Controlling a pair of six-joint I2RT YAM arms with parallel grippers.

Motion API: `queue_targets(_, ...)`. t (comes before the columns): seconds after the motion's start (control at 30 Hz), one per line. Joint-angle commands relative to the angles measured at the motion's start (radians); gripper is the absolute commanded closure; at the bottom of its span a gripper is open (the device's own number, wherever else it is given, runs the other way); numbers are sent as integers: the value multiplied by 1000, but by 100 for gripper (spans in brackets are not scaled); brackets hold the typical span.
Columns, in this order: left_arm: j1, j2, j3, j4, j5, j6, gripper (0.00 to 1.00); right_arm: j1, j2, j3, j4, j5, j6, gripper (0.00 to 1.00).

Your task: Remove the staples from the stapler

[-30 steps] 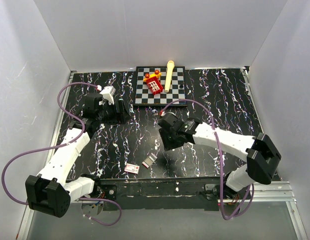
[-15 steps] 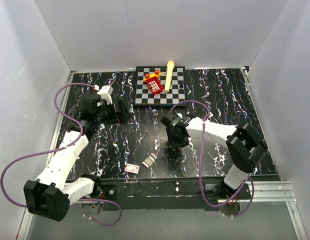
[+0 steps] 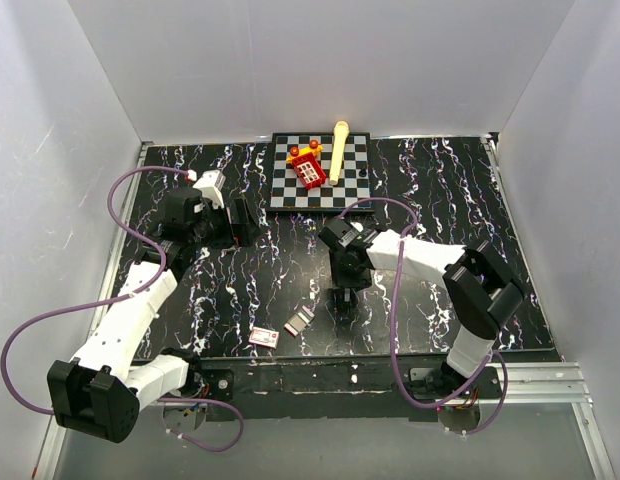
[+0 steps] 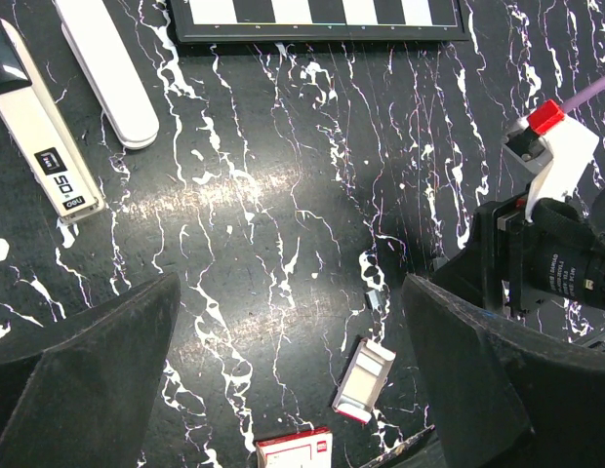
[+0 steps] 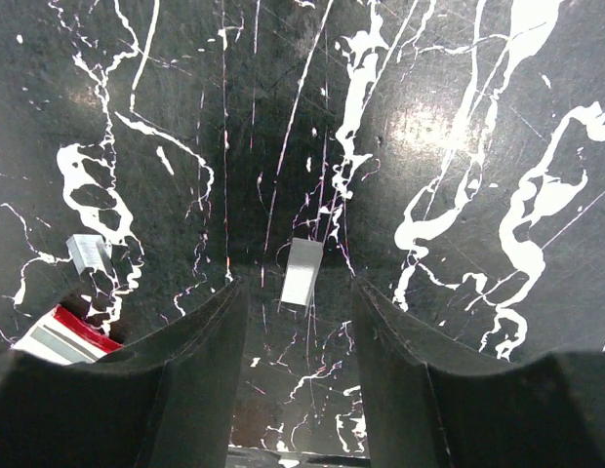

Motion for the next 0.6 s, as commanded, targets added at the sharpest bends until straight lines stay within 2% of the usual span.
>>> queue_targets(0.0, 1, -31, -4, 9, -11, 2, 2, -7, 20, 28, 19, 5, 60, 46)
queue_targets(0.3, 1, -29, -4, 9, -8, 2, 2, -8, 44, 23, 14, 31, 111, 46)
queue_targets(0.57, 1, -27, -6, 9, -5, 2, 2, -10, 58, 25, 0, 46, 131, 53)
